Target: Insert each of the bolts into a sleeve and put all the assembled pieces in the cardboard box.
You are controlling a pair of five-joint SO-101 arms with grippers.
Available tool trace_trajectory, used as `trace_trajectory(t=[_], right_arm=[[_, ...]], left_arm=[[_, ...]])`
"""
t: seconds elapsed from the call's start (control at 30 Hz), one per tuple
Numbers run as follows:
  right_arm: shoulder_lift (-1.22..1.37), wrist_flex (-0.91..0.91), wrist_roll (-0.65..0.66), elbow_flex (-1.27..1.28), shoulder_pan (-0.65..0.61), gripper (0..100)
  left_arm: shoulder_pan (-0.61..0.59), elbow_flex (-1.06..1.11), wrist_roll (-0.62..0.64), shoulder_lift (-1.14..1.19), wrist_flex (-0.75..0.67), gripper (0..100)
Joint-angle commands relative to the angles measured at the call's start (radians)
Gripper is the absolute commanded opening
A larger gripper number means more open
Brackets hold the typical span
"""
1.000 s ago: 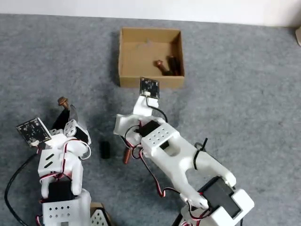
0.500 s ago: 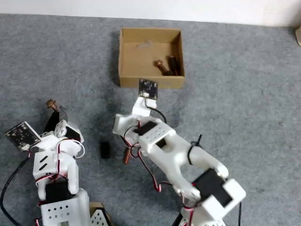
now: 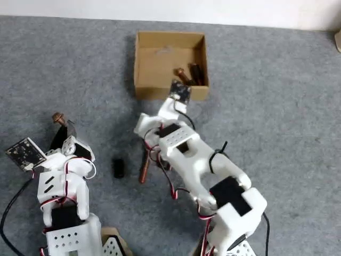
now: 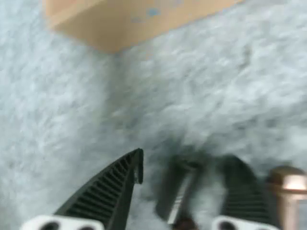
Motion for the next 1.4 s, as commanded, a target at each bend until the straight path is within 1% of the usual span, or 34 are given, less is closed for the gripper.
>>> trace_trajectory(t=[0.0,0.2,0.3,0.37,0.53,0.7,0.77,0.87,0.93,1.23,1.37], right_arm=[[0.036,-0.025,-0.015,-0.038,-0.004,13.8],[0.030,-0.022,0.000,-0.038,-0.010,13.8],[-0.010,0.062,0.057,-0.042,-0.035,13.8],[-0.059,0.102,0.068,-0.042,-0.056,13.8],[-0.170,0.107,0.071,-0.036,-0.108,13.9],[-0.179,0.105,0.071,-0.042,-0.145,14.1],[-0.162,0.105,0.071,-0.042,-0.159,17.3],[-0.107,0.105,0.064,-0.042,-0.153,25.7],[-0.074,0.105,0.063,-0.042,-0.145,28.7],[-0.038,0.105,0.063,-0.044,-0.105,28.9],[-0.033,0.105,0.061,-0.039,-0.061,28.9]], left_arm=[[-0.007,-0.008,0.005,-0.027,-0.029,1],[-0.005,-0.008,0.005,-0.027,-0.029,1],[-0.005,-0.008,0.005,-0.027,-0.029,1],[-0.005,-0.008,0.005,-0.027,-0.029,1],[-0.005,-0.008,0.005,-0.027,-0.029,1],[-0.005,-0.008,0.005,-0.027,-0.029,1],[-0.005,-0.008,0.005,-0.027,-0.029,1],[-0.007,-0.010,0.003,-0.027,-0.029,1],[-0.008,-0.010,0.003,-0.027,-0.029,1],[-0.008,-0.010,0.003,-0.027,-0.029,1],[-0.008,-0.010,0.003,-0.027,-0.029,1]])
